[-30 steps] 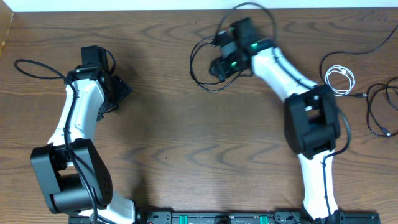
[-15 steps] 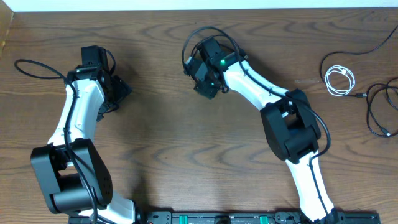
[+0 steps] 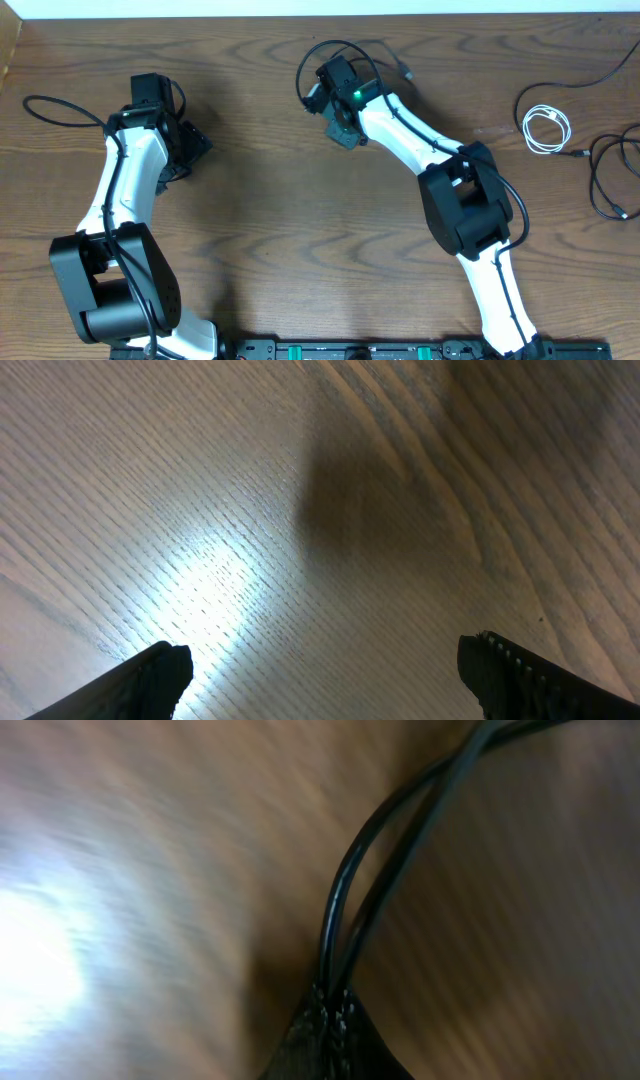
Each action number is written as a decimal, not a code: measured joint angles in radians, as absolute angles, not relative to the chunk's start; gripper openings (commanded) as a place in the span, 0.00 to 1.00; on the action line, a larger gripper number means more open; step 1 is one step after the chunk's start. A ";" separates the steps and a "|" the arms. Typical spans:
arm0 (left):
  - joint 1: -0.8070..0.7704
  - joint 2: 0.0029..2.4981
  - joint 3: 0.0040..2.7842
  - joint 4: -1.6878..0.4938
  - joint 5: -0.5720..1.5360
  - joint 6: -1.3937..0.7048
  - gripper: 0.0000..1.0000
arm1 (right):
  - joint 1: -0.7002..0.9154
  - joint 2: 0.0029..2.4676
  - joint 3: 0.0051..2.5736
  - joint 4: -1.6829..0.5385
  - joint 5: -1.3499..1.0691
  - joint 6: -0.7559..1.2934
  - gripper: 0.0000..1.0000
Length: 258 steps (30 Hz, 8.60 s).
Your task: Untangle cables
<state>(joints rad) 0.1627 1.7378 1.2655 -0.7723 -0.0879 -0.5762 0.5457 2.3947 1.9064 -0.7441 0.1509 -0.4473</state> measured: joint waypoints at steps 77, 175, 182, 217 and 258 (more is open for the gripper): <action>0.163 1.738 1.266 -0.770 -0.088 -0.576 0.93 | -0.146 2.381 1.983 -1.029 -0.053 -0.027 0.99; 0.163 1.738 1.264 -0.770 -0.084 -0.576 0.93 | -0.002 0.147 0.007 0.148 -0.111 -0.087 0.99; 0.163 1.739 1.264 -0.772 -0.084 -0.576 0.93 | -0.002 0.031 0.007 -0.061 -0.095 -0.069 0.99; 0.163 1.739 1.264 -0.771 -0.084 -0.576 0.93 | -0.002 0.015 0.006 -0.064 -0.090 -0.065 0.99; 0.065 0.680 0.526 -0.191 -0.061 -0.608 0.93 | -0.002 0.015 0.007 -0.064 -0.089 -0.062 0.99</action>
<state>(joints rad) 0.0650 0.6800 0.5259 -0.1913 -0.0608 -0.6083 -0.0021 0.0154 0.0067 -0.0635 -0.0895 -0.0620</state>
